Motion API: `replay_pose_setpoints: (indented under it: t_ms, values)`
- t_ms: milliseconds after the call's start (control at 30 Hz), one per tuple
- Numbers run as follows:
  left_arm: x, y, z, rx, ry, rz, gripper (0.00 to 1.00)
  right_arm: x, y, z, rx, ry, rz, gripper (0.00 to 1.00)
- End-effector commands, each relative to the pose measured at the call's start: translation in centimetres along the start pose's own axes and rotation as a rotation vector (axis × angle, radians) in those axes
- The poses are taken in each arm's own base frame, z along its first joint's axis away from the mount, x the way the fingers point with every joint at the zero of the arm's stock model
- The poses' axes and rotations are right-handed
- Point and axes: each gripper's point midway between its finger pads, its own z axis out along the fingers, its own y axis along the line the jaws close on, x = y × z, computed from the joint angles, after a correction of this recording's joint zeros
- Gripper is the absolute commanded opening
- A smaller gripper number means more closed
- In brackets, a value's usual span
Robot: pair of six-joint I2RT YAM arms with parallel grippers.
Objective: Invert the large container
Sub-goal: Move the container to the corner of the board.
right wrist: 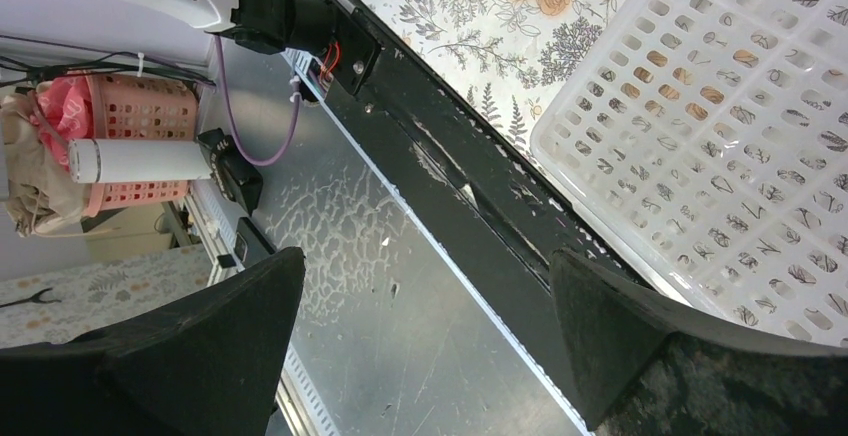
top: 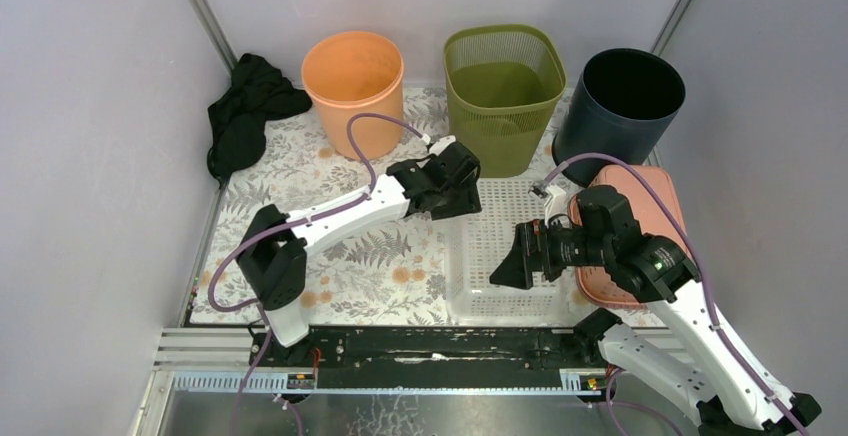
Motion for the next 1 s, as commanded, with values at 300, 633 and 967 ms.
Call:
replay_pose_setpoints:
  t_ms: [300,633,967]
  values:
    - [-1.8,-0.8,-2.4,0.118,-0.044,0.016,0.64,-2.6,1.1,0.3,-0.008,-0.059,0.027,0.99]
    - [-2.6,-0.6,-4.9,0.162,-0.066,0.020,0.64,-3.9,1.3,0.5,0.005,-0.080,0.062,0.99]
    - [-2.5,0.1,-5.8,0.184,-0.057,0.026,0.64,-4.6,1.0,0.6,0.040,-0.095,0.079,0.99]
